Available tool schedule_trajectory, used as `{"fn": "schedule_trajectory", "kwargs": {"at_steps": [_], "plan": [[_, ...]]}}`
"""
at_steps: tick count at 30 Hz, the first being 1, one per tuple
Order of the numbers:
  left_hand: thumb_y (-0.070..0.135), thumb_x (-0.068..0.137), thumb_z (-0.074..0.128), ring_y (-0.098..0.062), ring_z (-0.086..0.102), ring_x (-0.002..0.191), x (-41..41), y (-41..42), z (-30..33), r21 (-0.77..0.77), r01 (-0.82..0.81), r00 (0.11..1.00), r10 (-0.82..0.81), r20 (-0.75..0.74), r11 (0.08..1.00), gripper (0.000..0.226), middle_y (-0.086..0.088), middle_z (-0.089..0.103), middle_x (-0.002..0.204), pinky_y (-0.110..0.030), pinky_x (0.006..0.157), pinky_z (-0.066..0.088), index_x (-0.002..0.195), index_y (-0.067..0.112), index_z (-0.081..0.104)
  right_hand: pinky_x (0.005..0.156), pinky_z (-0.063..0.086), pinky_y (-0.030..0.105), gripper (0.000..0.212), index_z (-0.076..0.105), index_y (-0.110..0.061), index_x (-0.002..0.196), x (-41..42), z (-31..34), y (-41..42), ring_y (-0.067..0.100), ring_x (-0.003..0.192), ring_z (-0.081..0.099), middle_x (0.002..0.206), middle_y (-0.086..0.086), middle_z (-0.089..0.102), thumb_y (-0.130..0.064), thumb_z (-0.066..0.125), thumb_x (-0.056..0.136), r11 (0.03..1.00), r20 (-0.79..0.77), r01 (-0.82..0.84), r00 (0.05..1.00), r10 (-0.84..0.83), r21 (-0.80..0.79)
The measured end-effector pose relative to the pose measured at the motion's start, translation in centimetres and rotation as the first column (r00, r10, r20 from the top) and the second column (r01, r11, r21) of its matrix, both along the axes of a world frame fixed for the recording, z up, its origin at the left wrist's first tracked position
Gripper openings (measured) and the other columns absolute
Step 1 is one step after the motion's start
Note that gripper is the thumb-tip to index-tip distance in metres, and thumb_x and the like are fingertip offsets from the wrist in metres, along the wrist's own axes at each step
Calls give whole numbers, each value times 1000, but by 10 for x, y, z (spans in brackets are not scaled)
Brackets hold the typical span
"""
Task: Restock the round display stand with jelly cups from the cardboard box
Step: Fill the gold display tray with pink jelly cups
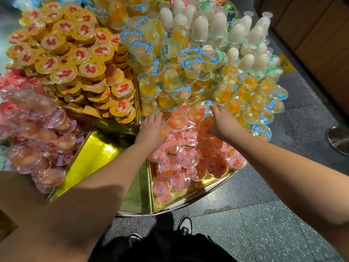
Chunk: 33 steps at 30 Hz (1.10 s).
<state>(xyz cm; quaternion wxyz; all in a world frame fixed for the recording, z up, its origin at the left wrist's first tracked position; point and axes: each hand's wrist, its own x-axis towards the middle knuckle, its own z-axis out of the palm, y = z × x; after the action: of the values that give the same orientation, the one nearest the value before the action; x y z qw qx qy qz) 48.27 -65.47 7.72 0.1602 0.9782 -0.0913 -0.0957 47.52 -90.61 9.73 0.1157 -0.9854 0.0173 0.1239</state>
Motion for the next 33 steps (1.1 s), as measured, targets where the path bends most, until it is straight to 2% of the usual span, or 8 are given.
{"fn": "schedule_trajectory", "kwargs": {"at_steps": [5,10,17,20,23,29,31,33], "plan": [[28,88,74,-26,28,143,-3,1,-1,-30,-15,1000,16,22,999,87,-8,30,154,-41,118,26,155,14,19,102,43,46,92,22,-16,154,-10,-10,1,38,129,45,145,18,41,-29,79,83,991,47,76,996,-81,107],[24,91,71,-27,30,141,-6,0,-5,10,-1,997,0,73,1000,81,-9,32,153,-40,118,25,154,14,22,97,45,45,93,18,-20,156,-19,-12,2,37,127,46,143,18,41,-28,77,85,983,64,112,990,-123,148],[35,87,73,-28,28,142,-9,1,-4,33,-30,998,28,57,999,88,-9,29,154,-44,117,28,155,17,20,98,46,46,98,15,-19,157,-31,-3,2,36,131,46,150,17,36,-37,77,83,972,15,150,988,-156,180],[43,87,72,-27,29,140,-14,6,9,34,-18,997,16,76,999,87,-8,31,152,-44,115,29,154,18,22,99,46,44,88,20,-17,155,-36,10,1,35,129,47,149,16,37,-32,73,87,965,31,175,982,-184,196],[46,90,66,-26,28,140,-21,22,31,-86,-50,993,59,105,995,75,-6,33,149,-45,115,27,151,17,31,101,44,42,70,29,-14,152,-37,35,6,32,129,47,147,15,39,-28,64,92,954,140,185,965,-222,237],[33,95,63,-25,42,129,-52,110,87,-359,-245,937,315,153,901,50,-8,45,137,-42,109,38,138,12,49,97,48,41,48,51,-11,137,-21,97,90,24,116,56,130,10,55,-29,60,93,955,296,-44,954,-47,295],[33,90,64,-24,49,126,-69,154,98,-437,-324,900,416,132,839,49,-7,47,136,-43,107,42,133,11,53,88,47,35,42,55,-11,130,-17,107,143,23,109,59,122,8,59,-29,59,93,932,317,-184,945,80,313],[27,85,68,-23,55,120,-95,202,103,-510,-413,840,532,107,755,49,-9,50,136,-34,105,44,129,9,57,79,39,28,38,57,-10,126,-19,110,204,22,105,59,115,7,59,-28,59,93,895,315,-323,922,225,308]]}}
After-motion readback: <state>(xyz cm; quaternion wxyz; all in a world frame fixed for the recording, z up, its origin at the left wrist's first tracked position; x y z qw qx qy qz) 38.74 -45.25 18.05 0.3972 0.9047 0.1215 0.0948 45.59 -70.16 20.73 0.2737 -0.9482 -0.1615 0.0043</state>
